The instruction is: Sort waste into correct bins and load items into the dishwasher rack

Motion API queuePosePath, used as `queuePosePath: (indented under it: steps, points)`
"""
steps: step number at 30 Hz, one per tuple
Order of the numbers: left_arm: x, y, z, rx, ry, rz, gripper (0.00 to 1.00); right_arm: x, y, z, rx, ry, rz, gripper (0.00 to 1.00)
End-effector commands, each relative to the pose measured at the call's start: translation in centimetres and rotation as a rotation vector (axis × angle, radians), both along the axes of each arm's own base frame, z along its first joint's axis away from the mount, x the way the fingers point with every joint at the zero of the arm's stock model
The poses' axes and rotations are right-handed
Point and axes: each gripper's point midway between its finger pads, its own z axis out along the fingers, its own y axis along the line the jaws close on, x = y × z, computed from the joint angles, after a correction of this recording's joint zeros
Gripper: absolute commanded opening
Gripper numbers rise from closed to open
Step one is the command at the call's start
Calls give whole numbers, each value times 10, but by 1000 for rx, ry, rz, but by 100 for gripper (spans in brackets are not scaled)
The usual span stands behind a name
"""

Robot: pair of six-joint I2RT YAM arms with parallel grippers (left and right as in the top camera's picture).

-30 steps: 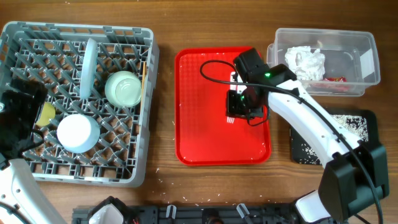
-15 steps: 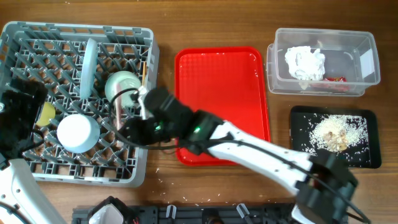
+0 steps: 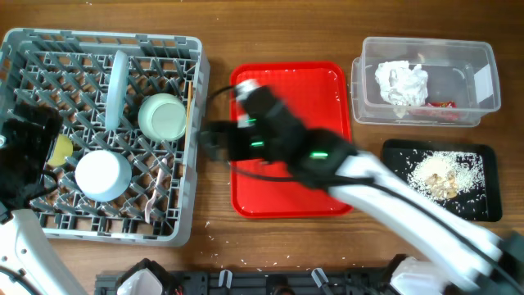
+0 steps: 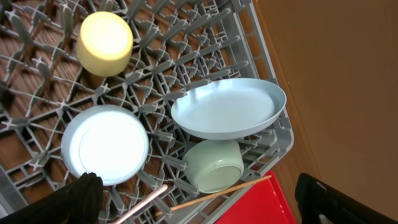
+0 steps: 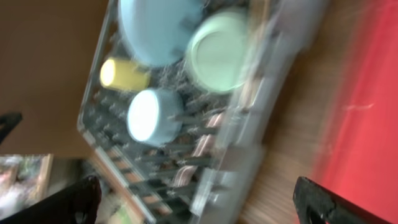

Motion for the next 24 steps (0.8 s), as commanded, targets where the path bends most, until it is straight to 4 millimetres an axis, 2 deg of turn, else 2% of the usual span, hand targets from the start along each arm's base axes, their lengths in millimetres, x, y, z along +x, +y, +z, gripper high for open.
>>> queuePosePath:
  steps: [1, 3, 4, 6, 11, 14, 16, 20, 24]
  points:
    - [0, 2, 1, -1, -4, 13, 100, 7, -95, 45, -156, -182, -203, 100]
    - [0, 2, 1, -1, -4, 13, 100, -19, -141, 49, -256, -176, -261, 100]
    - [0, 2, 1, -1, -4, 13, 100, -37, -164, 45, -311, -144, -276, 100]
    - [0, 2, 1, -1, -4, 13, 100, -54, -181, 37, -367, -100, -266, 100]
    - [0, 2, 1, -1, -4, 13, 100, -57, -175, 23, -397, -44, -231, 100]
    - [0, 2, 1, -1, -4, 13, 100, -55, -176, 15, -481, -86, -144, 100]
    - [0, 2, 1, -1, -4, 13, 100, -56, -178, 12, -500, -82, -146, 100]
    - [0, 2, 1, -1, -4, 13, 100, -45, -189, 5, -525, -155, -180, 100]
    - [0, 2, 1, -1, -4, 13, 100, -18, -183, -32, -332, -333, -144, 100]
